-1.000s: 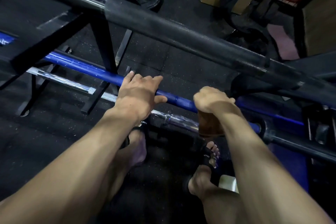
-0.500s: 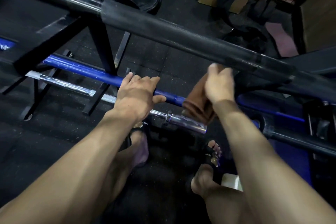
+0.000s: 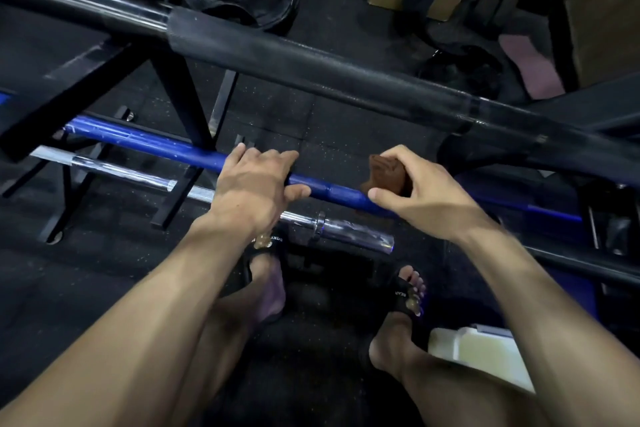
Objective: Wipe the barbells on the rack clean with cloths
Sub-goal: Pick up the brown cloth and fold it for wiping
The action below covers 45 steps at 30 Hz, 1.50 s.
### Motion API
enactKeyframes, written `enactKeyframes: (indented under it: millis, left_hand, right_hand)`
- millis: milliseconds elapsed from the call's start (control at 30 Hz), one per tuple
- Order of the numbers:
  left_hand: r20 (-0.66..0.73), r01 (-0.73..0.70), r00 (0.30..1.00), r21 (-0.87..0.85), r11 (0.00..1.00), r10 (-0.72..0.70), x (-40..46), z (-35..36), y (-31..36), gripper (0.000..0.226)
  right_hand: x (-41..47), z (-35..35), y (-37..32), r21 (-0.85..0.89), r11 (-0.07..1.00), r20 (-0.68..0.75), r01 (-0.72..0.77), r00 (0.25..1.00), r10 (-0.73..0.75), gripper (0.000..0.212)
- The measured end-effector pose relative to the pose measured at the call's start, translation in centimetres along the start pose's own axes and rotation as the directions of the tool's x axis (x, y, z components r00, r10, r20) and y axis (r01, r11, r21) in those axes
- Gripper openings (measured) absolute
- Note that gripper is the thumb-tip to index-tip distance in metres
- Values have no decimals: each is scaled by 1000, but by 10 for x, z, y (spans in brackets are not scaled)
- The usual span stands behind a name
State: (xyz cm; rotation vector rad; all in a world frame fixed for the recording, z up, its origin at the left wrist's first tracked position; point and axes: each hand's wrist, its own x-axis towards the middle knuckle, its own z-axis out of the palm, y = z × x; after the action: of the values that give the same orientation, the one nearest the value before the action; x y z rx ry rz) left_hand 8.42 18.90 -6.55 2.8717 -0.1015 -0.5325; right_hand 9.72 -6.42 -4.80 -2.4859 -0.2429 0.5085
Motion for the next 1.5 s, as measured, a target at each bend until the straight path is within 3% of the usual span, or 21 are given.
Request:
enactKeyframes:
  millis: [167, 333, 533, 733, 800, 933, 1000, 1167, 1233, 1367, 1433, 1500]
  left_hand:
    - [3, -5, 1000, 15, 1000, 5, -1, -1, 1, 63]
    - [4, -5, 1000, 12, 1000, 5, 0, -1, -1, 69]
    - [1, 1, 1000, 2, 1000, -1, -2, -1, -1, 67]
    - [11, 11, 1000, -16, 1000, -11, 0, -3, 0, 69]
    - [6, 11, 1000, -14, 1000, -11, 0, -3, 1, 69]
    - [1, 8, 1000, -12, 1000, -8, 0, -2, 0, 70]
    - [2, 16, 1000, -21, 1000, -16, 0, -1, 0, 69]
    - [-24, 6, 1000, 1, 1000, -6, 1, 2, -2, 64]
    - [-20, 5, 1000, -3, 1000, -5, -1, -1, -2, 64]
    - [-2, 18, 1000, -5, 1000, -18, -2, -4, 1, 68]
    - [-4, 19, 1000, 6, 1000, -19, -1, -3, 1, 67]
    - [5, 22, 1000, 15, 1000, -22, -1, -3, 2, 66]
  right_hand:
    - [12, 16, -11, -42, 996, -71, 78, 994, -80, 30]
    - [17, 45, -57, -127, 960, -14, 250, 967, -254, 25]
    - [21, 9, -11, -156, 981, -29, -117, 993, 114, 31]
    - [25, 36, -54, -188, 982, -7, 16, 1000, -18, 35]
    - [26, 33, -53, -195, 980, -25, -41, 999, 37, 33]
    - [25, 10, -30, -253, 921, -24, -296, 954, 300, 21]
    - [27, 14, -39, -333, 911, -29, -244, 968, 249, 24]
    - [17, 62, -91, -324, 935, -68, 141, 983, -172, 31]
    - [17, 53, -76, -296, 949, -89, 106, 986, -138, 30]
    - [17, 22, -4, -328, 919, -119, -217, 975, 188, 33]
    - [16, 27, -3, -337, 919, -139, -206, 976, 168, 33]
    - [19, 46, -27, -345, 935, -174, -85, 984, 25, 32]
